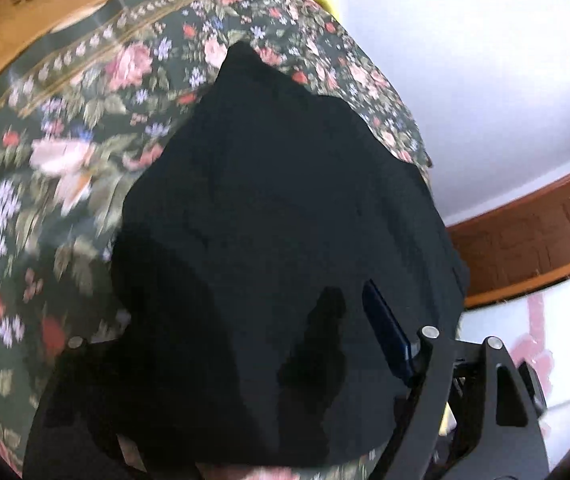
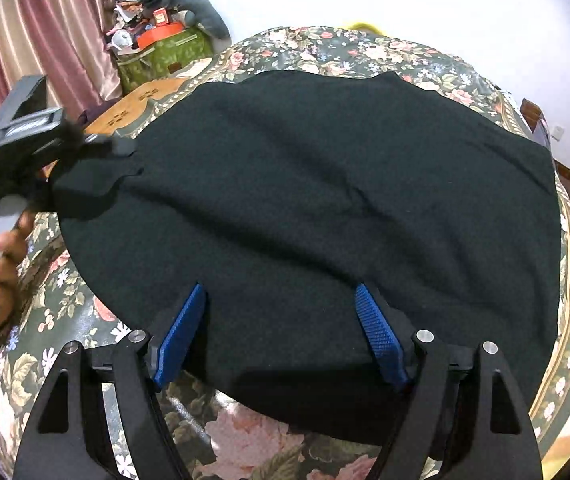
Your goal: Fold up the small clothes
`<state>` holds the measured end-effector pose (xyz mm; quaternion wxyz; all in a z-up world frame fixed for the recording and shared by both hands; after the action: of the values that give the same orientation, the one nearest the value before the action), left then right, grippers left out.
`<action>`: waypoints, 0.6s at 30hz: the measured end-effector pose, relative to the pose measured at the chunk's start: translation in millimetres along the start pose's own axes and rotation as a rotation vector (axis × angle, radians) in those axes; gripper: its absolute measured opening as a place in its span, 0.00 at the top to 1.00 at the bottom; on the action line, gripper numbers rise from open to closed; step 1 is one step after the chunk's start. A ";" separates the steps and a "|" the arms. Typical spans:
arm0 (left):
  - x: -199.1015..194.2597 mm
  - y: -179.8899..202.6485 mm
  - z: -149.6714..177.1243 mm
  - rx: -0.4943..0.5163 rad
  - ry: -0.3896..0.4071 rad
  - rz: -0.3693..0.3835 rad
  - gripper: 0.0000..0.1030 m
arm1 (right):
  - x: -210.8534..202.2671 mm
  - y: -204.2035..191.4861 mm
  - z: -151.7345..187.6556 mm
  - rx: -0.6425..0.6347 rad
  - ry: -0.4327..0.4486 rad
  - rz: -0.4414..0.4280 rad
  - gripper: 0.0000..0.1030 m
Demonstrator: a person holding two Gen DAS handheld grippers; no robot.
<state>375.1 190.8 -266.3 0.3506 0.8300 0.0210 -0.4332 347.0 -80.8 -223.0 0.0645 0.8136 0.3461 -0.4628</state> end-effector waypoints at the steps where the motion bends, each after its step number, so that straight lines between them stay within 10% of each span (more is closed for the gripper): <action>1: 0.9 -0.9 -2.2 -0.001 0.009 -0.020 0.34 | -0.3 0.2 0.5 -0.001 0.002 -0.002 0.26; 5: 3.6 -6.3 -6.5 0.017 0.023 -0.122 0.87 | -1.4 0.7 1.3 -0.001 0.002 -0.007 0.27; 18: -40.6 -3.3 23.8 0.219 0.054 -0.241 0.91 | -21.9 1.9 9.4 0.045 -0.024 -0.041 0.27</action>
<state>331.9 189.9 -247.4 0.2027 0.8661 0.0825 -0.4494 334.3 -97.3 -211.2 0.0412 0.8020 0.3513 -0.4814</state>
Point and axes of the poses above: each gripper's, at about its wrist camera, not at the fingertips, and x roughly the way its jaws point, y to its right, z to its underside, the point moved 3 cm from there along x, roughly the way its jaws point, and after that the axes turned 6 degrees about x, right-handed, at the moved point
